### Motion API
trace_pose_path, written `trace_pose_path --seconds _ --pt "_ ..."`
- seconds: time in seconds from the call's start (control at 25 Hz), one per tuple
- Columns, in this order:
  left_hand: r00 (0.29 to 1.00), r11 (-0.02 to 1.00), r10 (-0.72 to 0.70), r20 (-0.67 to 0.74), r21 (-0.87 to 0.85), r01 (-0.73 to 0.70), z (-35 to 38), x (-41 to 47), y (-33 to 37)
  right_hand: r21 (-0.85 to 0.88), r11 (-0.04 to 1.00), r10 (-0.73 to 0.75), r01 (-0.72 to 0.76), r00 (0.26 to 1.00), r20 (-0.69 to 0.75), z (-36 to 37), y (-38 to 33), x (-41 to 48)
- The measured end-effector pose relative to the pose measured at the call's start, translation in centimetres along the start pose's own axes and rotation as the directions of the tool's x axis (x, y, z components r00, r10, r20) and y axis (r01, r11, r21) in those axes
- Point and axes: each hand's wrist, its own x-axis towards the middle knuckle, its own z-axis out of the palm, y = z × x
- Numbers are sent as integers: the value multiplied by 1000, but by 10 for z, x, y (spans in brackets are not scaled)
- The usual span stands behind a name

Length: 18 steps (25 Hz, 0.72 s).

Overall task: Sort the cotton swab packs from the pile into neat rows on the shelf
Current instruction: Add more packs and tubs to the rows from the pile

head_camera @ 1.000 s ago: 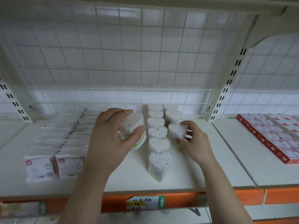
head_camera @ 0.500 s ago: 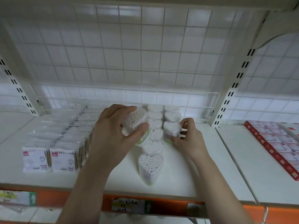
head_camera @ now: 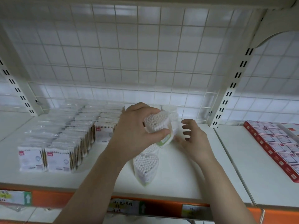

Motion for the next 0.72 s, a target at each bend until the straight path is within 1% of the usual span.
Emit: trace_pose_path --seconds 0.08,0.16,0.32,0.4,0.52,0.64,0.72 --pt "1000 1000 24 7 -17 -24 10 8 6 -40 999 4 -4 1000 -11 -9 8 -5" --pt "998 998 53 29 13 -53 21 15 11 -91 996 -3 0 999 -32 -17 14 -10" --pt "978 982 84 191 152 -114 43 21 6 -120 993 5 -14 997 -75 -30 23 -17" --pt "954 963 50 296 241 -125 52 23 3 -138 990 12 -23 997 -78 -34 27 -19" --pt "903 895 -20 429 411 -176 61 25 2 -174 984 18 -29 998 -63 -34 32 -22" --pt "876 858 -65 477 475 -195 67 24 -2 -195 980 30 -36 999 -33 -33 35 -23" --pt "879 848 -65 472 491 -200 68 23 -5 -203 979 28 -31 999 -16 -33 36 -24"
